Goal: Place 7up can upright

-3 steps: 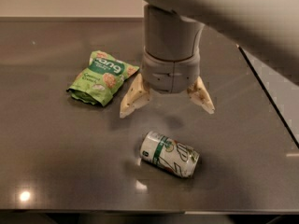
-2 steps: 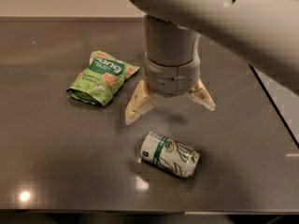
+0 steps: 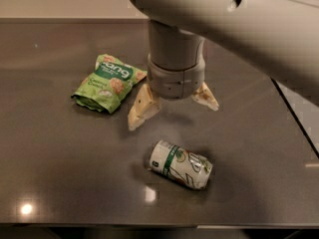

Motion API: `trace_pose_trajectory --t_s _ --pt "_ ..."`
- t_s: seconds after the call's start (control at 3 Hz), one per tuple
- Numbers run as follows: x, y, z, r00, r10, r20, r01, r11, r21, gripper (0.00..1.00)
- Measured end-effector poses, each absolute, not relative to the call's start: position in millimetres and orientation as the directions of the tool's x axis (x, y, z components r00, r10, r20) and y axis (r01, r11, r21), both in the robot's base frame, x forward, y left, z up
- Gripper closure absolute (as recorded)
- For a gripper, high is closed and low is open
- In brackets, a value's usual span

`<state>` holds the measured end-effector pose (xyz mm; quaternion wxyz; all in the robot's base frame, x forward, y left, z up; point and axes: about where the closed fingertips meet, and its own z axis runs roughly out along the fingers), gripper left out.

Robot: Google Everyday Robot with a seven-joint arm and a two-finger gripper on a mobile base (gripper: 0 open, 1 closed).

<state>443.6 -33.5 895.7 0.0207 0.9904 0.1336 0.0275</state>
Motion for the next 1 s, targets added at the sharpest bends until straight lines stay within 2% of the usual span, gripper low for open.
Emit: trace_pose_trajectory --t_s 0.33,1.0 --pt "442 -32 901 0.956 0.289 0.052 0.288 -0.957 0.030 0.00" --pt "411 -34 891 0.905 0.426 -0.012 0.426 -0.905 0.014 0.00"
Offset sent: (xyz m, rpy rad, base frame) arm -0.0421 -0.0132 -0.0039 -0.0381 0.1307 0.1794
